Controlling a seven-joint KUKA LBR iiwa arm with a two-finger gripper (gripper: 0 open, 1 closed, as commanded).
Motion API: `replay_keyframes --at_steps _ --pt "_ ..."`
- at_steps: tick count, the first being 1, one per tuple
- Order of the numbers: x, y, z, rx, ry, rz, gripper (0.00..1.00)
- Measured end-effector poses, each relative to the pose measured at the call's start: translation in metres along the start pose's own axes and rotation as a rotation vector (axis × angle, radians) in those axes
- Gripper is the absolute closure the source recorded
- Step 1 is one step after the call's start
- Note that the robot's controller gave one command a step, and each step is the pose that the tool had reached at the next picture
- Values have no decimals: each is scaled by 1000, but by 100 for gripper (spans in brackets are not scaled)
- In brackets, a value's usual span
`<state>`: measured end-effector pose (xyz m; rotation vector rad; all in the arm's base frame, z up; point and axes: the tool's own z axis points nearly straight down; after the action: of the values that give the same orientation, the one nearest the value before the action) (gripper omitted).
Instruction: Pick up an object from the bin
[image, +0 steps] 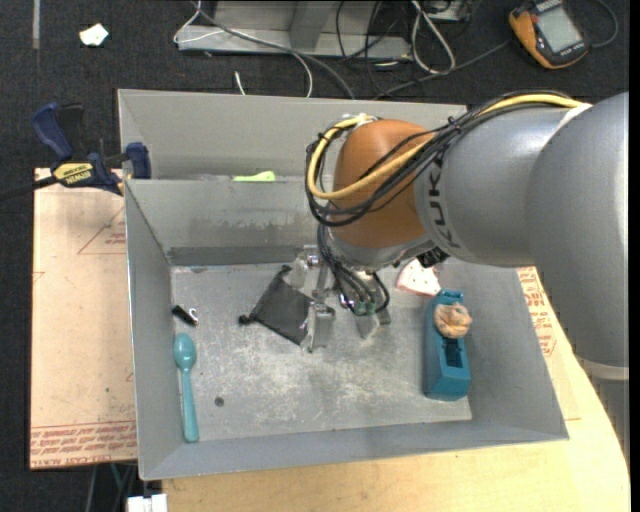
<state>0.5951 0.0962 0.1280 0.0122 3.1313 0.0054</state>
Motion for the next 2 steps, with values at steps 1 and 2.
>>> replay_keyframes --at_steps 1,2 --pt "-3 -6 57 -4 -4 16 100" --pt "-3 -6 57 -4 -4 16 100"
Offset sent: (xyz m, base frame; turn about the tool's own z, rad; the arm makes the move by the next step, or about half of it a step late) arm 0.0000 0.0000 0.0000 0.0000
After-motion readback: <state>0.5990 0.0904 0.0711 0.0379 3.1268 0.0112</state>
